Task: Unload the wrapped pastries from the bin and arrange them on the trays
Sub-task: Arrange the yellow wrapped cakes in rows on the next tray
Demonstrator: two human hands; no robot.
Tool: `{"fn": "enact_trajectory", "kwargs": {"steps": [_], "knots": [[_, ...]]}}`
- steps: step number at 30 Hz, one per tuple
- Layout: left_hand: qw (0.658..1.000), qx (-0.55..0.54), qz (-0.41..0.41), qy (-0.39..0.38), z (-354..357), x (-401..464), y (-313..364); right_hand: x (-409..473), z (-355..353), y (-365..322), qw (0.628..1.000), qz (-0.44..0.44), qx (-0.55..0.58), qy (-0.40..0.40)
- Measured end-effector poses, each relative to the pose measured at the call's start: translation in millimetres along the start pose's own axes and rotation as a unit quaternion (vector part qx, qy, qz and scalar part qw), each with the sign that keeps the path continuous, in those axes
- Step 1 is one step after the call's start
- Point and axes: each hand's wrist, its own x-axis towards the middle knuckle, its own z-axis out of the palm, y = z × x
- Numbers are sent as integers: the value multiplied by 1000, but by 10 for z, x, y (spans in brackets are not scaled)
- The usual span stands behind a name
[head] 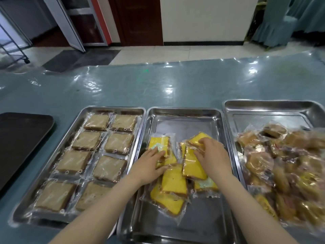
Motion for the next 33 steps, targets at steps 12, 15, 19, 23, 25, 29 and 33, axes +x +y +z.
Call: {"fn": "enact_trajectory", "kwargs": {"steps": [12, 15, 19, 23, 25, 29, 33], "knots": [[997, 47, -54, 20, -160, 545, 4, 752, 325, 133, 980, -20, 161, -112], [995, 74, -55, 29, -135, 604, -12, 837, 393, 192, 980, -50, 8, -193], [995, 62, -47, 58, -129, 658, -30, 865, 511, 200, 964, -27, -35, -261], [984, -69, -32, 159, -181, 637, -60, 918, 575, 170, 980, 17, 9, -196], [952, -205, -60, 221, -242, 663, -28, 921, 583, 214, 985, 14, -14, -171], [834, -425, -145, 321, -339, 850, 39, 897, 560, 285, 986, 67, 4, -151], [816, -480, -193, 257, -332, 1059, 38, 807, 558, 295, 988, 84, 4, -127]]}}
